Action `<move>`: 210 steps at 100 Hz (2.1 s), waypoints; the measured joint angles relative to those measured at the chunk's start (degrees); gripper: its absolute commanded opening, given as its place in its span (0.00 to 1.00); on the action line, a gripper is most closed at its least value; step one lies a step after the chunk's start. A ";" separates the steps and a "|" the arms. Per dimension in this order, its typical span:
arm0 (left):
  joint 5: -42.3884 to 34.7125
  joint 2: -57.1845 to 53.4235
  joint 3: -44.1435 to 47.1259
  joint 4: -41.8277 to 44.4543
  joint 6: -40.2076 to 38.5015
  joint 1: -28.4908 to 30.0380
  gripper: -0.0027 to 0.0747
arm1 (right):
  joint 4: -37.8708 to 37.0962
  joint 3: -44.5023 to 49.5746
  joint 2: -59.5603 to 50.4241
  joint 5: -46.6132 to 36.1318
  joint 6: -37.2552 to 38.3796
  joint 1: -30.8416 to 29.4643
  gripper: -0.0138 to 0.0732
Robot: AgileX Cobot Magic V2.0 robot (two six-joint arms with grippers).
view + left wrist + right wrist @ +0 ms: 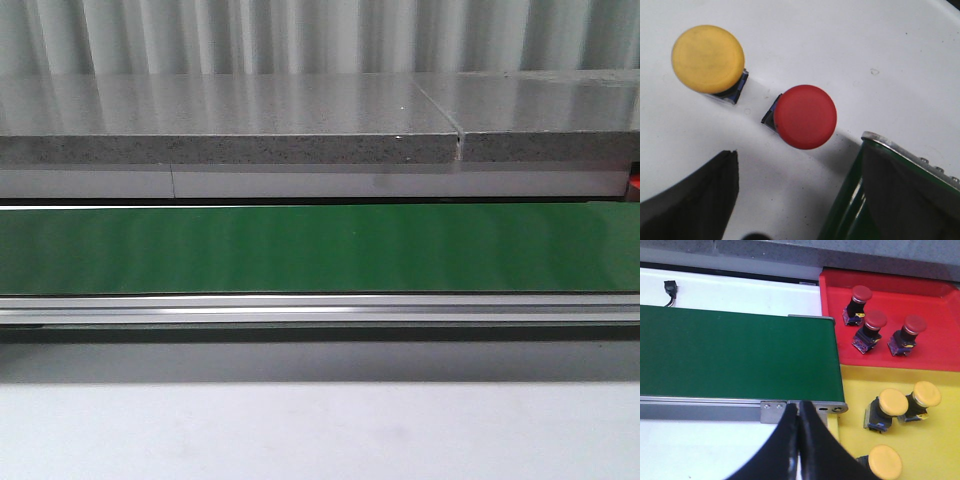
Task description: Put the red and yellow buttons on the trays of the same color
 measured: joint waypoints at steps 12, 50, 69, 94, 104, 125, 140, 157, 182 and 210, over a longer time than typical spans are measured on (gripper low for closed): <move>0.00 1.78 -1.82 -0.21 0.00 0.00 0.67 | 0.09 0.00 0.00 0.00 0.00 0.00 0.08; 0.62 8.33 -7.39 -1.35 0.00 0.00 0.67 | 0.09 0.00 0.00 0.00 0.00 0.00 0.08; 0.62 9.57 -7.62 -1.71 0.00 0.00 0.67 | 0.09 0.00 0.00 0.00 0.00 0.00 0.08; 0.62 9.57 -7.62 -1.71 0.00 0.00 0.58 | 0.09 0.00 0.00 0.00 0.00 0.00 0.08; 0.77 9.57 -7.62 -1.71 -0.30 0.00 0.41 | 0.09 0.00 0.00 0.00 0.00 0.00 0.08; 2.34 9.57 -7.74 -2.23 -0.30 0.00 0.01 | 0.09 0.00 0.00 0.00 0.00 0.00 0.08; 4.29 8.79 -7.74 -2.56 0.00 0.00 0.01 | 0.09 0.00 0.00 0.00 0.00 0.00 0.08; 5.71 4.10 -7.74 -2.56 1.06 0.00 0.01 | 0.09 0.00 0.00 0.00 0.00 0.00 0.08; 11.98 -6.42 -7.74 -2.35 6.44 -0.41 0.01 | 0.09 0.00 0.00 0.00 0.00 0.00 0.08; 14.32 -15.56 -2.66 -1.09 9.60 -3.50 0.01 | 0.09 0.00 0.00 0.00 0.00 0.00 0.08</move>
